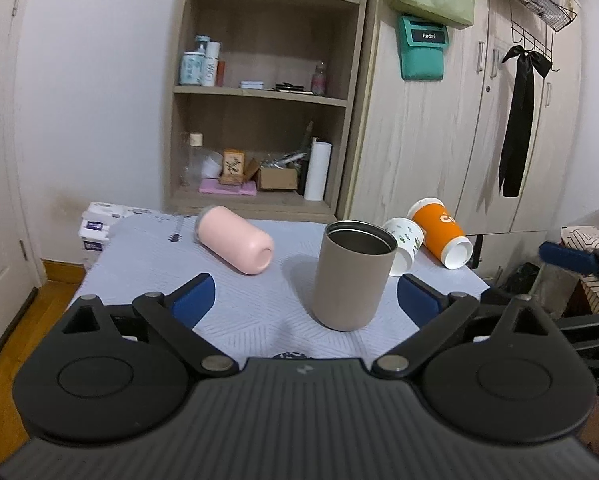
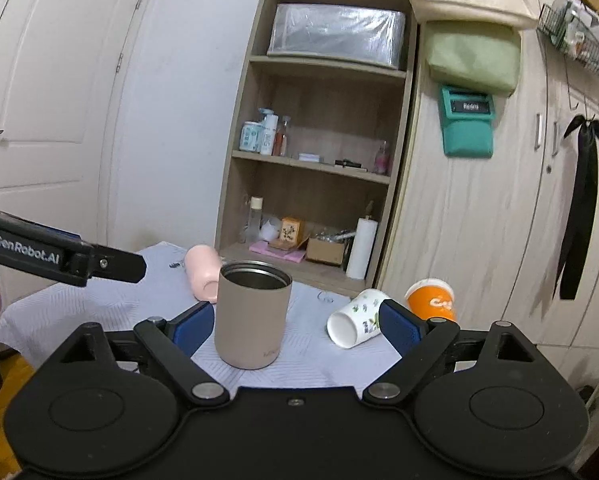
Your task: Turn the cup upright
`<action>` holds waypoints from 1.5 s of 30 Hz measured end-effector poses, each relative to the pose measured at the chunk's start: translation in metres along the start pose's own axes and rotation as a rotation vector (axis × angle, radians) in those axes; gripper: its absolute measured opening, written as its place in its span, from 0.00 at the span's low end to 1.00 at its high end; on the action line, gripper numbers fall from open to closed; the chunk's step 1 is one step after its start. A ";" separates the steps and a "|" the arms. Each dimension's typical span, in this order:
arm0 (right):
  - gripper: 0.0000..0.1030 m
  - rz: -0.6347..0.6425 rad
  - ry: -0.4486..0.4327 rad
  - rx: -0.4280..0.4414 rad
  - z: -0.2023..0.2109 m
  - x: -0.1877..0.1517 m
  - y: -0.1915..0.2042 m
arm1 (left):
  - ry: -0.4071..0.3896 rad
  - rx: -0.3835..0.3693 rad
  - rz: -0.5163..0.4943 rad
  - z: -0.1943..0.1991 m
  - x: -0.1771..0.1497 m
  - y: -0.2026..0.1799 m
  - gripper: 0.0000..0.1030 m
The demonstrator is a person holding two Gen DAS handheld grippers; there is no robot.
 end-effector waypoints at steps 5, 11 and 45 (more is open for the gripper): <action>0.93 -0.012 -0.002 -0.028 0.011 0.008 -0.008 | -0.009 0.011 -0.003 0.014 0.004 -0.006 0.98; 1.00 -0.114 0.031 -0.055 0.006 0.008 -0.020 | -0.039 0.036 -0.007 0.027 0.010 -0.007 0.99; 1.00 -0.153 0.146 -0.138 -0.009 -0.007 -0.022 | 0.032 0.262 0.014 0.016 -0.007 0.020 1.00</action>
Point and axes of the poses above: each gripper's, at about its wrist camera, not at the fingertips, and z roughly against the way its jaws point, y to its left, x to its top, the point moved 8 cm from there along -z, roughly the way its jaws point, and after that the axes turned 13 degrees about -x, right-handed, at the moved point
